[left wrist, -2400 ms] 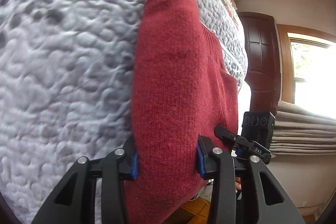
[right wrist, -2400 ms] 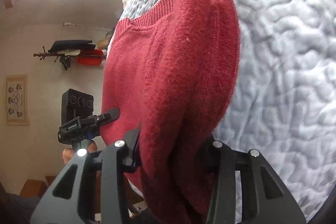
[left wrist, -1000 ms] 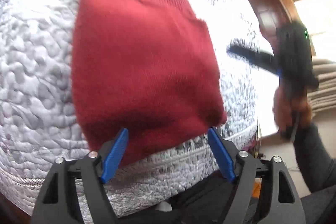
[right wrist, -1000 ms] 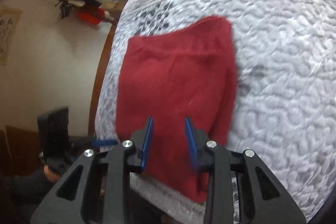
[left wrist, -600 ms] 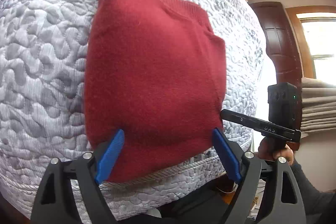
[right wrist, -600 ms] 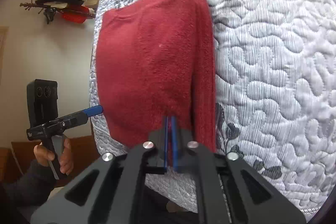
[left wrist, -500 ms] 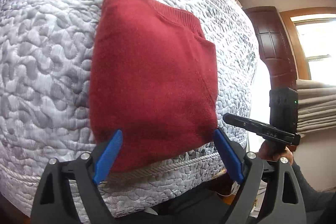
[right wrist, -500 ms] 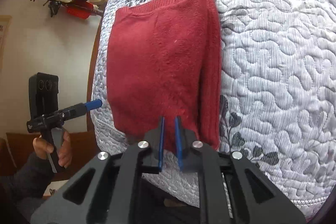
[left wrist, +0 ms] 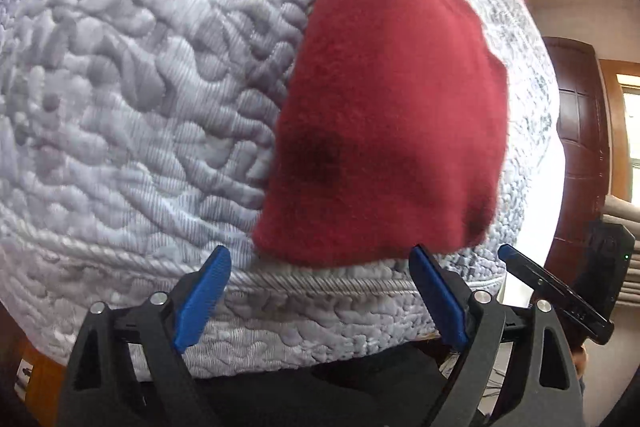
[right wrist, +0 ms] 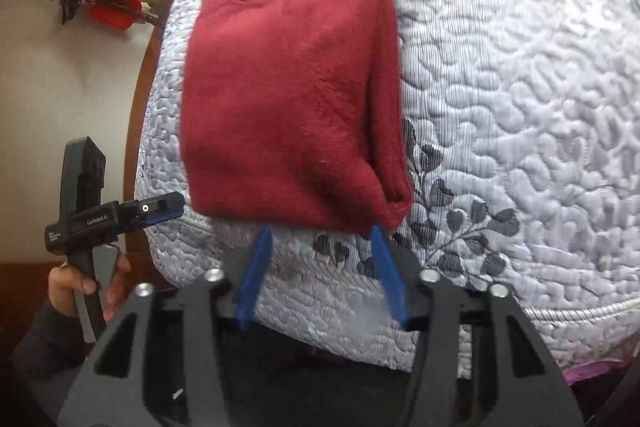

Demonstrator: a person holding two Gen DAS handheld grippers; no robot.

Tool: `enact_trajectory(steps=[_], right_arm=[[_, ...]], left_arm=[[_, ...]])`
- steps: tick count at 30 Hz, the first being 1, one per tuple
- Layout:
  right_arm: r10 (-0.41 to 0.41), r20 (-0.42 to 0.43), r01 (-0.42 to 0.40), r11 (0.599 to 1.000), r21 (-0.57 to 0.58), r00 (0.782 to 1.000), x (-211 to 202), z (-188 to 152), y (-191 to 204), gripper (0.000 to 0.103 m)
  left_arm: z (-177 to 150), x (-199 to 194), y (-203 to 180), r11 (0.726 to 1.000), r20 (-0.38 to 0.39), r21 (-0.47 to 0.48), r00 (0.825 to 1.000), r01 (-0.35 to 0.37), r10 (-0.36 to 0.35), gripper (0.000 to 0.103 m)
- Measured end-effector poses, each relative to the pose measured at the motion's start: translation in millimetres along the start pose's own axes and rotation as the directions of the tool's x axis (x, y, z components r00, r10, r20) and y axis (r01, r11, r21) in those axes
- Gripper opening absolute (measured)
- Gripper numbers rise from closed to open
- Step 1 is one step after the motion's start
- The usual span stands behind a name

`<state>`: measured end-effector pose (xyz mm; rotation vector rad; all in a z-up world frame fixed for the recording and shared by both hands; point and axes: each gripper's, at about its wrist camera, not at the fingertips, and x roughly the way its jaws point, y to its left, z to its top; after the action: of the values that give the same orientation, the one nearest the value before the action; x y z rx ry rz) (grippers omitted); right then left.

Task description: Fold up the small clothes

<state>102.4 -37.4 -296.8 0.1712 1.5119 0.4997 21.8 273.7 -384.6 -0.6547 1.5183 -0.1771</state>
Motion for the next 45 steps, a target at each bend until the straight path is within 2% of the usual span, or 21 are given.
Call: enact_trajectory(steps=[1, 2, 3, 5, 9, 12, 16, 20, 22, 24, 27, 33, 38, 45], right_arm=[[-0.046, 0.029, 0.046, 0.998, -0.033, 0.999, -21, -6, 16, 0.075], [-0.082, 0.057, 0.085, 0.995, -0.055, 0.995, -38, -13, 29, 0.090], [-0.127, 0.082, 0.133, 0.988, -0.072, 0.989, -55, -19, 42, 0.097], [-0.209, 0.133, 0.222, 0.970, -0.098, 0.969, -89, -31, 61, 0.097], [-0.258, 0.227, 0.292, 0.947, -0.132, 0.939, -141, -51, 92, 0.098], [-0.295, 0.292, 0.349, 0.925, -0.154, 0.910, -176, -57, 116, 0.098], [-0.280, 0.376, 0.365, 0.913, -0.180, 0.884, -222, -67, 143, 0.099], [-0.240, 0.422, 0.340, 0.924, -0.178, 0.874, -262, -83, 162, 0.099], [-0.243, 0.445, 0.350, 0.920, -0.174, 0.862, -277, -91, 170, 0.099], [-0.229, 0.453, 0.332, 0.929, -0.163, 0.862, -288, -95, 173, 0.099], [-0.237, 0.467, 0.338, 0.930, -0.146, 0.852, -299, -101, 175, 0.099], [-0.264, 0.458, 0.347, 0.932, -0.105, 0.849, -297, -107, 170, 0.099], [-0.318, 0.439, 0.377, 0.925, -0.053, 0.841, -288, -111, 161, 0.099], [-0.321, 0.429, 0.376, 0.925, -0.048, 0.844, -281, -112, 160, 0.100]], left_arm=[[-8, -17, -8, 1.000, 0.019, 0.014, 1.000, 0.004, -0.004, 0.091], [-16, -36, -16, 1.000, 0.042, 0.027, 0.999, 0.007, -0.008, 0.094], [-26, -55, -24, 0.999, 0.068, 0.039, 0.998, 0.002, -0.005, 0.097], [-44, -96, -46, 0.996, 0.146, 0.091, 0.989, -0.026, 0.013, 0.099], [-68, -171, -85, 0.976, 0.290, 0.172, 0.954, -0.134, 0.080, 0.099], [-78, -224, -109, 0.960, 0.352, 0.217, 0.931, -0.178, 0.093, 0.099], [-112, -278, -147, 0.925, 0.460, 0.279, 0.882, -0.258, 0.107, 0.099], [-142, -307, -178, 0.905, 0.520, 0.321, 0.851, -0.277, 0.076, 0.099], [-153, -316, -187, 0.914, 0.521, 0.319, 0.852, -0.250, 0.051, 0.099], [-159, -321, -195, 0.924, 0.523, 0.311, 0.851, -0.224, 0.031, 0.099], [-165, -318, -210, 0.906, 0.543, 0.334, 0.839, -0.259, 0.040, 0.099], [-171, -299, -219, 0.903, 0.500, 0.356, 0.865, -0.242, 0.035, 0.099], [-174, -298, -212, 0.907, 0.501, 0.343, 0.864, -0.244, 0.043, 0.099], [-172, -295, -200, 0.917, 0.481, 0.322, 0.875, -0.234, 0.054, 0.099]])
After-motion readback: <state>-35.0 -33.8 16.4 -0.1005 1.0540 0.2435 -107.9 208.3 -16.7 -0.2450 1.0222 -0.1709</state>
